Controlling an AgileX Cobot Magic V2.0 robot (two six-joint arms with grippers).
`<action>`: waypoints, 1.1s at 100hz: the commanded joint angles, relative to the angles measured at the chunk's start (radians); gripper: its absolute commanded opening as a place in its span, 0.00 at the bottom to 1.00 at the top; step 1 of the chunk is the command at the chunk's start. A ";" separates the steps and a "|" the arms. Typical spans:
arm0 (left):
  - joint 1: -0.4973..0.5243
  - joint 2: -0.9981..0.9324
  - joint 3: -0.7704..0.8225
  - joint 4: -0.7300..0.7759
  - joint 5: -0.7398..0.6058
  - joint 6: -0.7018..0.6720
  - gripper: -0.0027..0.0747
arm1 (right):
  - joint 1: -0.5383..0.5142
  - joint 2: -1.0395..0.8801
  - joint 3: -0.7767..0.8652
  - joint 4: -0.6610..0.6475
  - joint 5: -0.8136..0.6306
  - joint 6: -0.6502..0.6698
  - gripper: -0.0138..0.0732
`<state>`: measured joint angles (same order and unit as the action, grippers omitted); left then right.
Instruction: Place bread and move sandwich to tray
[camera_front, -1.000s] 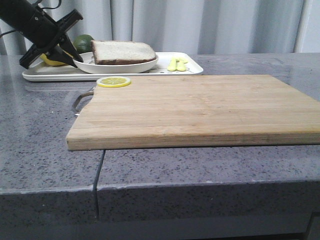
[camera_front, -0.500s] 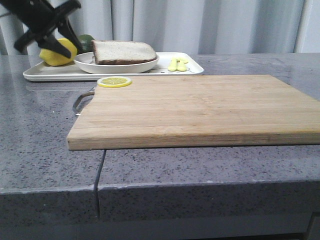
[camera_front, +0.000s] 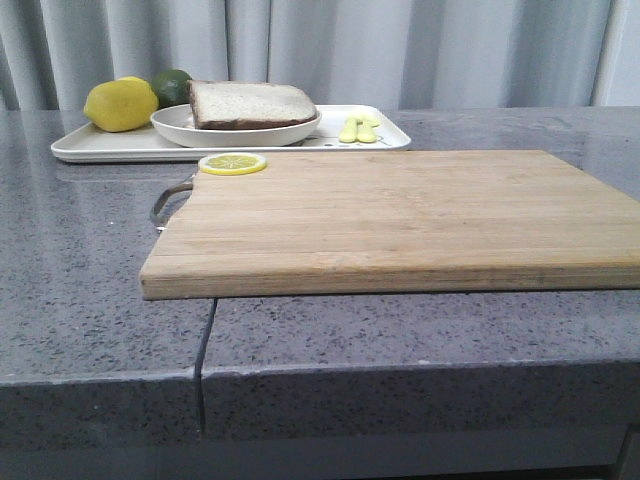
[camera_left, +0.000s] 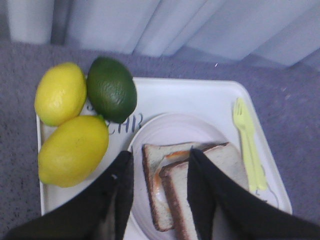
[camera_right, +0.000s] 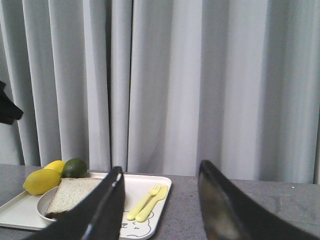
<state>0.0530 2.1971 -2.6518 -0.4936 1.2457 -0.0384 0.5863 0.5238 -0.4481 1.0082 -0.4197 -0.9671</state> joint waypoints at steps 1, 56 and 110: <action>-0.003 -0.115 -0.049 -0.038 -0.015 -0.008 0.35 | -0.006 -0.001 -0.023 -0.027 -0.054 -0.007 0.57; -0.005 -0.498 0.211 -0.022 0.002 0.045 0.35 | -0.006 -0.001 -0.023 -0.027 -0.066 -0.007 0.57; -0.101 -1.274 1.335 0.182 -0.508 0.213 0.35 | -0.006 -0.001 -0.022 -0.015 -0.064 -0.138 0.57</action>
<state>-0.0352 1.0362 -1.4723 -0.2995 0.9565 0.1504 0.5863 0.5238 -0.4481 1.0089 -0.4384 -1.0470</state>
